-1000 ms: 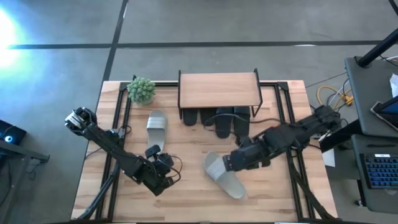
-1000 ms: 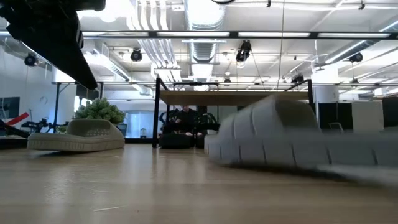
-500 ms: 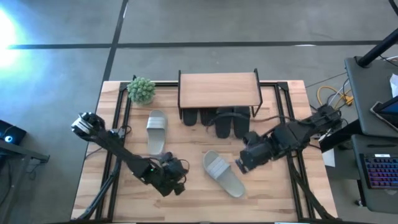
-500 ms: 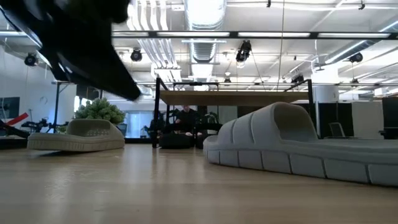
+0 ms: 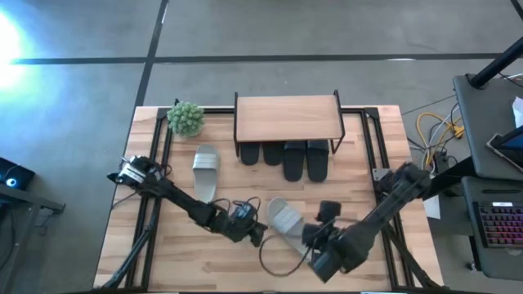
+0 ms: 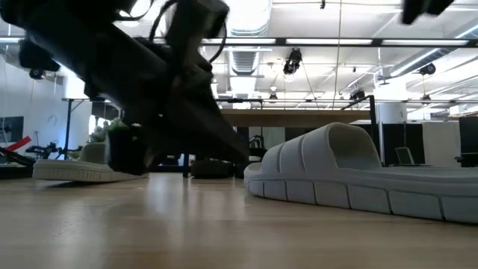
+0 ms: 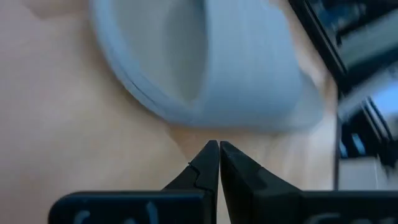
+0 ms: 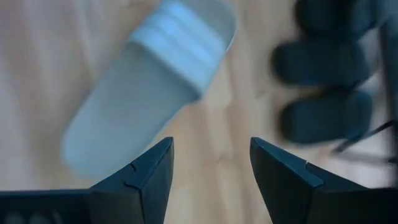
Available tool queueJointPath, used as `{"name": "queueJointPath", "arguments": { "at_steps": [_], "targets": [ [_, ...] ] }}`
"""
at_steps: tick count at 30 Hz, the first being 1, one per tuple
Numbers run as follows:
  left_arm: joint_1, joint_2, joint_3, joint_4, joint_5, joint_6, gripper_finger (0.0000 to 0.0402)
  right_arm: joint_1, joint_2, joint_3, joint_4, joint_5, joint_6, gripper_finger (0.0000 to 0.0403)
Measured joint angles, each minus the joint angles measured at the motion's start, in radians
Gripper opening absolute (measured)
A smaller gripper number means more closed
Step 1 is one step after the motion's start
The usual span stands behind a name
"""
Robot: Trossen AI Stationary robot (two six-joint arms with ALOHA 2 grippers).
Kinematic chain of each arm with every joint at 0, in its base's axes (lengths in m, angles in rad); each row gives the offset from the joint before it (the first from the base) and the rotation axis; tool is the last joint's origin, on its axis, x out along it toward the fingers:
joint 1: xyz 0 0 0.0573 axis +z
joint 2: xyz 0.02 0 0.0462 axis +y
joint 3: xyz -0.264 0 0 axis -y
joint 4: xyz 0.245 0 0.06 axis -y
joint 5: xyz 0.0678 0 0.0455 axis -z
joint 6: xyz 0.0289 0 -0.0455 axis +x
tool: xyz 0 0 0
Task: Pick and place slides into the shelf
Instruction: Put the white slide on the shelf
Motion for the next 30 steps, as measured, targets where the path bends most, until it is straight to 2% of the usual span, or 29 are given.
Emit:
{"name": "queueJointPath", "arguments": {
  "at_steps": [3, 5, 9, 13, 17, 20, 26, 30],
  "targets": [
    [0.033, 0.010, -0.001, 0.002, -0.043, -0.031, 0.0000, 0.001, 0.057, 0.009, -0.002, 0.123, -0.055, 0.0203],
    [0.060, 0.019, -0.003, 0.003, -0.044, -0.024, 0.0000, -0.004, 0.081, 0.014, -0.004, 0.146, -0.083, 0.0203],
    [0.121, 0.041, -0.005, 0.010, -0.024, 0.031, 0.0000, -0.016, 0.109, 0.024, -0.003, 0.147, -0.121, 0.0203],
    [0.151, 0.008, -0.035, 0.011, 0.090, 0.064, 0.0000, -0.016, 0.100, 0.024, -0.005, 0.144, -0.117, 0.0203],
    [0.086, -0.075, -0.088, -0.008, 0.017, 0.072, 0.0000, -0.016, 0.071, 0.023, -0.005, 0.139, -0.082, 0.0203],
    [0.068, -0.111, -0.117, 0.008, 0.002, 0.066, 0.0000, -0.016, 0.063, 0.022, 0.000, 0.121, -0.072, 0.0203],
    [0.073, -0.049, -0.123, 0.000, 0.089, 0.063, 0.0000, -0.016, 0.063, 0.021, 0.046, 0.094, -0.157, 0.0203],
    [0.101, -0.004, -0.101, 0.054, 0.097, 0.102, 0.0000, -0.016, 0.063, 0.020, 0.094, 0.094, -0.230, 0.0203]
  ]
}}
